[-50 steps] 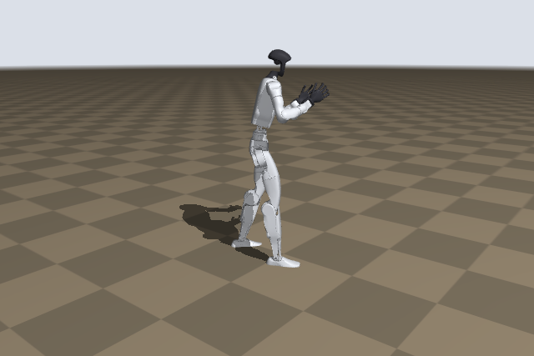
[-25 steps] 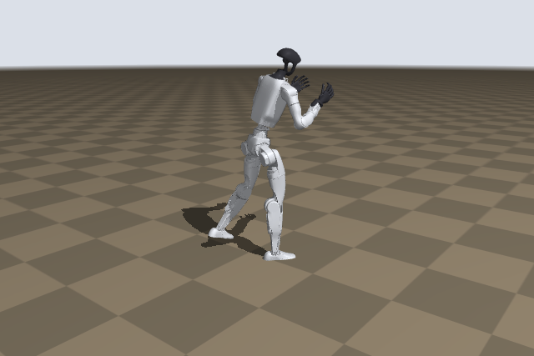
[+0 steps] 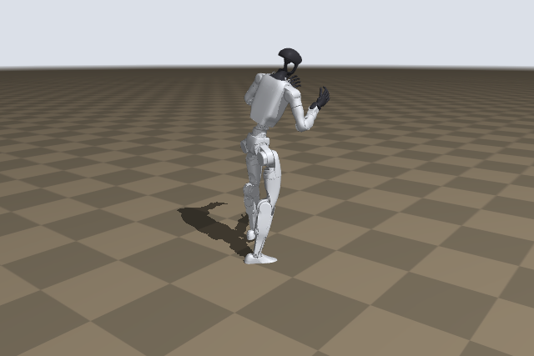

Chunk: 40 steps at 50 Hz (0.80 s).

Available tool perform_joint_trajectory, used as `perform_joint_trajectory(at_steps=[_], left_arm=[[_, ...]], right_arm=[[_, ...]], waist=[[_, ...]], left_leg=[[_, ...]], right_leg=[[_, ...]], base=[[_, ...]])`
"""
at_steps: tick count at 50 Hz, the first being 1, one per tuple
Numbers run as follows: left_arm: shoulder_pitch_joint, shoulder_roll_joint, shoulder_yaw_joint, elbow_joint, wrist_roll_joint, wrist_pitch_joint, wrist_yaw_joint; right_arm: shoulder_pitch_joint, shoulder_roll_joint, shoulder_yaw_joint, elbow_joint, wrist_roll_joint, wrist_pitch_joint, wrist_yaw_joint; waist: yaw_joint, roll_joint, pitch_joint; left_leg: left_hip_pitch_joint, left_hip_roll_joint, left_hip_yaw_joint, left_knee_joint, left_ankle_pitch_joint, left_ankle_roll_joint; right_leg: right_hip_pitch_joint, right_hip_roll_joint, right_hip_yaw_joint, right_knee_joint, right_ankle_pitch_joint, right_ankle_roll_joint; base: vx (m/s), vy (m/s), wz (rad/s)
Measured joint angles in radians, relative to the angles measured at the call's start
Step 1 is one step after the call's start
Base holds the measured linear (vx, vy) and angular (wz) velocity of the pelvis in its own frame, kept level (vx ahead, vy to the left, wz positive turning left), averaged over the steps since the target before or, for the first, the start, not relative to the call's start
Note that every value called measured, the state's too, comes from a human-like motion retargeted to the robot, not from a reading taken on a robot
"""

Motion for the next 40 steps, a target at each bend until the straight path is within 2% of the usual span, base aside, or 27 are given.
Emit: perform_joint_trajectory(at_steps=[4, 10, 17, 21, 26, 30, 35, 40], left_arm=[[-0.004, 0.007, 0.007, 0.001, -0.019, -0.006, -0.005], [0.019, 0.008, 0.022, -0.004, -0.013, -0.004, -0.005], [-0.025, 0.006, 0.03, 0.021, -0.034, -0.002, 0.005], [-0.04, 0.015, 0.031, 0.033, -0.046, -0.001, 0.011], [-0.083, 0.032, 0.023, 0.055, -0.045, 0.008, 0.024], [-0.115, 0.042, 0.015, 0.066, -0.032, 0.017, 0.031], [-0.124, 0.039, 0.008, 0.065, -0.016, 0.023, 0.034], [-0.122, 0.047, 0.023, 0.077, -0.032, 0.031, 0.035]], right_arm=[[-0.017, 0.002, 0.0, -0.001, 0.0, -0.003, 0.0], [-0.01, 0.019, 0.006, -0.005, 0.003, -0.002, 0.001], [-0.048, 0.054, 0.03, 0.015, 0.012, 0.006, 0.003], [-0.05, 0.085, 0.037, 0.018, 0.023, 0.003, 0.009], [-0.059, 0.117, 0.033, 0.022, 0.034, -0.002, 0.012], [-0.061, 0.13, 0.027, 0.025, 0.03, -0.003, 0.003], [-0.056, 0.137, 0.025, 0.027, 0.026, -0.001, -0.007], [-0.078, 0.142, 0.024, 0.039, 0.043, 0.002, -0.003]], waist=[[0.026, -0.018, 0.009], [0.042, -0.048, -0.024], [0.038, -0.115, -0.059], [0.027, -0.149, -0.066], [0.013, -0.176, -0.065], [0.003, -0.183, -0.061], [-0.01, -0.191, -0.056], [-0.025, -0.23, -0.038]], left_leg=[[-0.024, 0.028, 0.04, -0.01, -0.011, -0.008], [-0.018, 0.075, 0.127, -0.028, -0.032, -0.046], [0.021, 0.107, 0.169, -0.037, 0.053, -0.068], [0.067, 0.117, 0.15, -0.037, 0.062, -0.042], [0.118, 0.119, 0.115, -0.037, 0.016, 0.018], [0.151, 0.119, 0.086, -0.037, -0.016, 0.036], [0.186, 0.114, 0.038, -0.032, -0.043, 0.035], [0.211, 0.084, -0.011, 0.006, -0.086, 0.043]], right_leg=[[0.034, 0.003, -0.001, 0.007, -0.02, -0.005], [0.088, 0.023, -0.004, 0.009, -0.032, -0.003], [0.123, 0.042, 0.026, 0.006, 0.022, -0.025], [0.113, 0.041, 0.054, 0.105, 0.094, -0.05], [0.009, 0.017, 0.061, 0.367, 0.204, -0.072], [-0.07, -0.003, 0.022, 0.519, 0.216, -0.106], [-0.12, 0.026, -0.011, 0.489, 0.149, -0.139], [-0.143, 0.081, 0.019, 0.292, 0.136, -0.109]], base=[[0.28, 0.07, -0.15], [0.34, 0.13, -0.15], [0.38, 0.22, -0.16], [0.39, 0.29, -0.08], [0.35, 0.29, 0.12], [0.31, 0.25, 0.34], [0.29, 0.18, 0.49], [0.3, 0.11, 0.52]])
